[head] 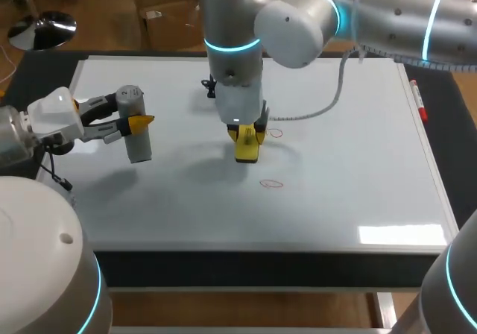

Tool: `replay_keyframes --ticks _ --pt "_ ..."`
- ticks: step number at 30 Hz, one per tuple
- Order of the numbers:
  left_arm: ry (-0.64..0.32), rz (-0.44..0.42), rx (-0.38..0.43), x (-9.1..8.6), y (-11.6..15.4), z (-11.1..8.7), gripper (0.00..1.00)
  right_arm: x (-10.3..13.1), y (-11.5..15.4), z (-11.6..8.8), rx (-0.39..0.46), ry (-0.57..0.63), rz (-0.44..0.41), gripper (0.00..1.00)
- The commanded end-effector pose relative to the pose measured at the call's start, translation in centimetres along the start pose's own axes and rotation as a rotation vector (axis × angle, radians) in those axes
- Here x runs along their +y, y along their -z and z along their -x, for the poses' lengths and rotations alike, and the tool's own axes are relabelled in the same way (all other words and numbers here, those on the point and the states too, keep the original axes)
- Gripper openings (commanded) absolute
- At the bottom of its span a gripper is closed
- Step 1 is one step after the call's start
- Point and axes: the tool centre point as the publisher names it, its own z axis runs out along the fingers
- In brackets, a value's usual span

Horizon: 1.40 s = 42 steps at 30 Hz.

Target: Pick up the inspection probe, press it on each red-marked spot on the whiteboard one by one, put down the probe, pick up the eraser, and wipe off all the red marks.

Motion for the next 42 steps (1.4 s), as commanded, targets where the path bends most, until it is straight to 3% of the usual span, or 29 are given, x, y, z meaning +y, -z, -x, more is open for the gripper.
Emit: replay_keyframes --ticks 1,24,29,34,42 --pt "-0.001 0.000 -0.001 -0.1 0.0 0.0 0.00 0.1 1.5 -1.0 0.001 -0.004 -0.012 0.00" --pt "-0.001 0.000 -0.001 -0.1 0.0 0.0 0.00 0.1 1.8 -1.3 -0.020 -0.014 -0.002 0.00" --pt "-0.001 0.000 -0.001 -0.1 0.0 0.0 0.00 -1.1 1.7 -4.1 0.004 -0.098 0.005 0.00" --pt "-0.001 0.000 -0.001 -0.1 0.0 0.0 0.00 -2.3 2.1 -8.2 -0.043 -0.208 0.011 0.00" --pt "-0.001 0.000 -0.001 -0.1 0.0 0.0 0.00 -3.6 1.3 -14.9 -0.023 -0.405 0.018 0.00"
